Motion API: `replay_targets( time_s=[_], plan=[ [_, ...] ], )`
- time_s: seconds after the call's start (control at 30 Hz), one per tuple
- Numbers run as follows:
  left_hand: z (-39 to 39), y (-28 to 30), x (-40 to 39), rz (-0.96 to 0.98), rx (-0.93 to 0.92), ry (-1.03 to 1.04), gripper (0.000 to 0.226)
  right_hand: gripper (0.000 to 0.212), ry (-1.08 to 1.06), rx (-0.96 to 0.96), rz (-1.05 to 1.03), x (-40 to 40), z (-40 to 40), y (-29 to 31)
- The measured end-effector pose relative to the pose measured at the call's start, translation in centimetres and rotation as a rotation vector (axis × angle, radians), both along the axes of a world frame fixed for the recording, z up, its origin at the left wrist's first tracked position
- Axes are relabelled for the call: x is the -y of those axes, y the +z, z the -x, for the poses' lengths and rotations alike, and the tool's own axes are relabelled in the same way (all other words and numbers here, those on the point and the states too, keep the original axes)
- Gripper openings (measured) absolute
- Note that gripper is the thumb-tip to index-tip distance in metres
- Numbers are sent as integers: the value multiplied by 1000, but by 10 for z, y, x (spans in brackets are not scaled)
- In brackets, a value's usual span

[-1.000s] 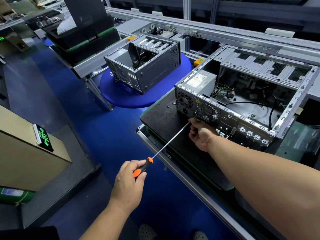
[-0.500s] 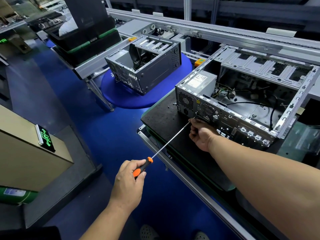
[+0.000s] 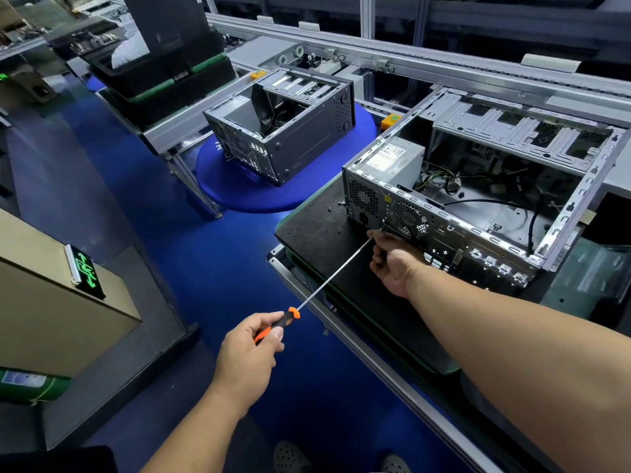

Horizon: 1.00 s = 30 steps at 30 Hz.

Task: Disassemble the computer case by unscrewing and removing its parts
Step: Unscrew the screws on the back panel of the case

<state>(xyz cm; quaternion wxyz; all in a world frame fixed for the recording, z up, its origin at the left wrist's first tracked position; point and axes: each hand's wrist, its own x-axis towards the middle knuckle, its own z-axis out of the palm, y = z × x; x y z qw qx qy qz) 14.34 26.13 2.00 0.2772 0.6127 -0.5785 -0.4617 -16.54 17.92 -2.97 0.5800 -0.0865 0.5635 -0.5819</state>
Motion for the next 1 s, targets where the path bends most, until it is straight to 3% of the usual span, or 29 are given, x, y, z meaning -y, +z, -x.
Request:
replay_targets(
  time_s=[0.2, 0.33, 0.47, 0.53, 0.67, 1.0],
  plan=[
    [-2, -1, 10, -364, -384, 70, 35, 23, 16, -15, 9, -3, -2, 3],
    [-3, -4, 13, -458, -481, 143, 34, 23, 14, -11, 0, -2, -3, 6],
    [2, -4, 10, -310, -377, 158, 19, 26, -15, -5, -47, 0, -7, 10],
    [1, -3, 7, -147, -202, 103, 18, 26, -37, -7, -76, 2, -9, 12],
    [-5, -4, 0, 194, 231, -4, 38, 25, -70, 14, -93, 3, -10, 17],
    [-12, -18, 0, -49, -88, 64, 19, 21, -48, 38, -56, -2, -7, 13]
  ],
)
